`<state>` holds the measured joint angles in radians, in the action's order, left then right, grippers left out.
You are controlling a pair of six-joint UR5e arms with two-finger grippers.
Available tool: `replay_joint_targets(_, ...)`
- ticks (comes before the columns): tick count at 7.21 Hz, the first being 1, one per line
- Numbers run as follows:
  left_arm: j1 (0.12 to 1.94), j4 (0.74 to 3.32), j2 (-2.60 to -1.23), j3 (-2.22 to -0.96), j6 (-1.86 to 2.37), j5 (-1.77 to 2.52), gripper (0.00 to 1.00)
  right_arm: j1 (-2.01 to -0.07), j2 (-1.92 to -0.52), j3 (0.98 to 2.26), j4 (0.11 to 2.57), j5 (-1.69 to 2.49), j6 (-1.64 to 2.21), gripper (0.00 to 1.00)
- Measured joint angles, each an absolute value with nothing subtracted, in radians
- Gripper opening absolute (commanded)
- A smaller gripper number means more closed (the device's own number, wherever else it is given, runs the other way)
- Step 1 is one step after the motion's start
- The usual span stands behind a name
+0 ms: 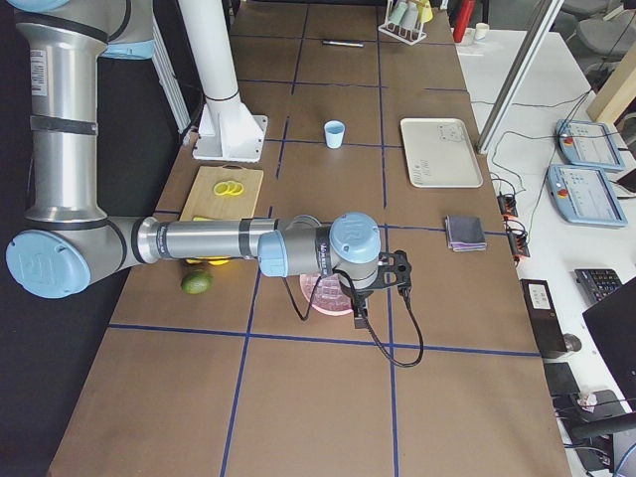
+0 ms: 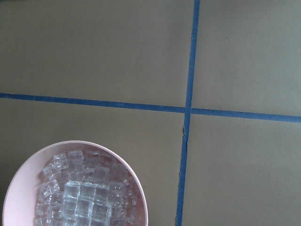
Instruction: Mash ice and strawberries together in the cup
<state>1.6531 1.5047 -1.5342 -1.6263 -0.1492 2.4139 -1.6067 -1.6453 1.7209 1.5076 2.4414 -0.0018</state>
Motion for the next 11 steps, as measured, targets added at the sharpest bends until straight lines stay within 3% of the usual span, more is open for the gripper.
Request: replay_joint_targets(11,1.655,1.506,-1.535,-1.628,-0.151,2.412,1.00,-1.607,-1.656,1.720,1.506,2.465,-0.005,0.99)
